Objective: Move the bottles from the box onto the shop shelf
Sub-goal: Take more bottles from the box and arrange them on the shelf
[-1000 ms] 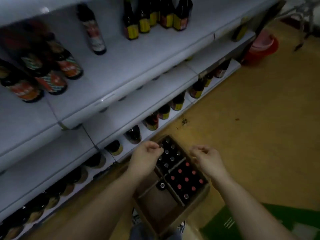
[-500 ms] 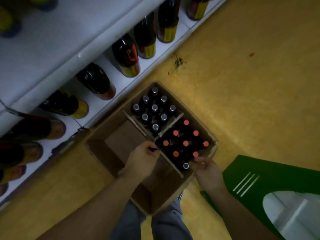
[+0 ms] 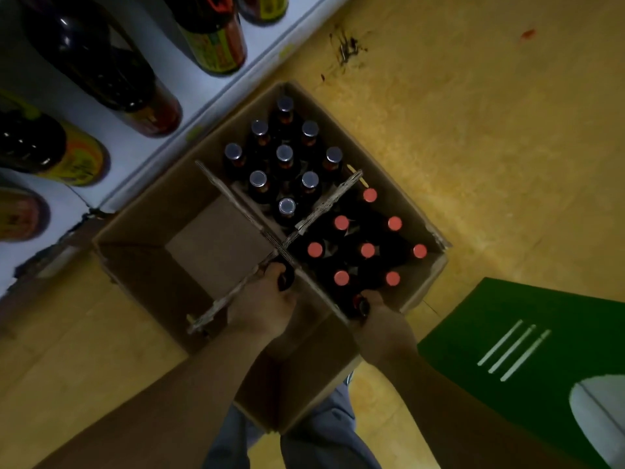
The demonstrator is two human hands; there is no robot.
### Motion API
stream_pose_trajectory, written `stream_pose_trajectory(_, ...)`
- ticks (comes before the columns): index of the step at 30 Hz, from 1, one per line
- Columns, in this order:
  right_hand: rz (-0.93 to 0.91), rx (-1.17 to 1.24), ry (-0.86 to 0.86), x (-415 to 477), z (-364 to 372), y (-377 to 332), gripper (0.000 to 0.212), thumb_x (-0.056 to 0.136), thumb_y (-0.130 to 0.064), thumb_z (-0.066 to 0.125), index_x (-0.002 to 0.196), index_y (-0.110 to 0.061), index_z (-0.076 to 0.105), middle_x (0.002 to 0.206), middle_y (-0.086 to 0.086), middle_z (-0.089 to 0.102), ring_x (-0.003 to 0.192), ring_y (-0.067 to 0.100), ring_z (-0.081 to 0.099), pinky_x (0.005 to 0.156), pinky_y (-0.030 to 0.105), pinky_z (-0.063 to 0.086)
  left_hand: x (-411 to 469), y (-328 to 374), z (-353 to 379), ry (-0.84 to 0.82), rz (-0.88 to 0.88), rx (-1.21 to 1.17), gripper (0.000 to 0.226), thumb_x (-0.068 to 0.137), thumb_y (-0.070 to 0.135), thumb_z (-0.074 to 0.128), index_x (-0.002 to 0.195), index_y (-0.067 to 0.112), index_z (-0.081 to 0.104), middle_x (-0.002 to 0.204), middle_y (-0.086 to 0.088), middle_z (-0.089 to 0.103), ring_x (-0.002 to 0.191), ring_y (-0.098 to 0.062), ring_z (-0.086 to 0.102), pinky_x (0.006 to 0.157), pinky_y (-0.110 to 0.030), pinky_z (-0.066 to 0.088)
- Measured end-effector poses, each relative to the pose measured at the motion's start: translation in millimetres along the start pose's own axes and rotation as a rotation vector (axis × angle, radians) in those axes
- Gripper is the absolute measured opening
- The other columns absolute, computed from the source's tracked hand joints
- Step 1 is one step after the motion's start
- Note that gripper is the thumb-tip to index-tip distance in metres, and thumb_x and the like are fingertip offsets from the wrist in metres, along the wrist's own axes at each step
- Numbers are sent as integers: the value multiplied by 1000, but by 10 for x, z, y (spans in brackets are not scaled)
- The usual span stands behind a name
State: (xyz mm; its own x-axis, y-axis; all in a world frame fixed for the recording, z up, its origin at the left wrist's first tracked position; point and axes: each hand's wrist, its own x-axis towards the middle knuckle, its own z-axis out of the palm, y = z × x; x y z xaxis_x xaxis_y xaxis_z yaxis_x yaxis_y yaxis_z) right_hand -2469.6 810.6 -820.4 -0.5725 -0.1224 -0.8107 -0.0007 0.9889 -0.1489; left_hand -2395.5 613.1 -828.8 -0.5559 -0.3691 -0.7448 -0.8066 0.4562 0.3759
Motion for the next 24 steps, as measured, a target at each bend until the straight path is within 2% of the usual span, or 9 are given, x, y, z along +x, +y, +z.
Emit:
stream_pose_trajectory(2, -5, -29, 17, 73, 60, 11, 60, 98, -35, 56, 152, -29, 29, 116, 9, 63, 92, 28, 67, 77, 39, 60, 64, -22, 84, 18, 26, 24, 50, 96, 33, 61, 144, 31, 45, 124, -7, 65, 110, -26, 63, 89, -46, 57)
stream_pose_trajectory(4, -6, -33, 27, 129, 116, -1, 58, 98, -35, 56, 150, -28, 32, 115, 7, 62, 93, 26, 67, 81, 42, 62, 121, -56, 141, 35, 35, 20, 47, 96, 31, 61, 141, 31, 46, 123, -7, 66, 109, -26, 64, 88, -46, 58)
stream_pose_trajectory(8, -39, -2, 74, 199, 191, -16, 45, 99, -38, 53, 140, -29, 38, 105, 3, 63, 83, 21, 67, 74, 40, 62, 200, -95, 210, 74, 44, 61, 39, 99, 33, 59, 136, 32, 48, 117, -5, 66, 104, -27, 65, 81, -44, 58)
stream_pose_trajectory(12, -1, -24, 138, 262, 219, 36, 38, 99, -38, 55, 132, -29, 39, 102, 2, 62, 87, 22, 66, 76, 43, 62, 227, -127, 227, 135, 85, 121, 32, 101, 36, 55, 132, 32, 50, 112, -5, 66, 99, -27, 65, 79, -45, 58)
stream_pose_trajectory(16, 2, -55, 139, 310, 243, 78, 33, 101, -35, 54, 129, -23, 40, 94, 0, 59, 80, 17, 65, 73, 36, 62, 242, -153, 220, 156, 112, 171, 33, 101, 35, 55, 133, 28, 48, 112, -6, 66, 100, -28, 65, 80, -43, 56)
stream_pose_trajectory(19, 0, -78, 138, 305, 245, 97, 33, 103, -34, 51, 130, -21, 38, 97, 0, 59, 80, 15, 63, 68, 30, 57, 260, -144, 211, 169, 108, 161, 32, 99, 32, 57, 127, 20, 47, 111, -9, 66, 100, -29, 65, 78, -42, 56)
stream_pose_trajectory(24, -19, -75, 198, 207, 218, 109, 28, 103, -35, 52, 123, -23, 38, 96, -2, 58, 78, 15, 61, 59, 26, 49, 220, -141, 163, 112, 125, 143, 32, 98, 29, 58, 125, 19, 45, 104, -9, 66, 95, -31, 66, 76, -45, 57)
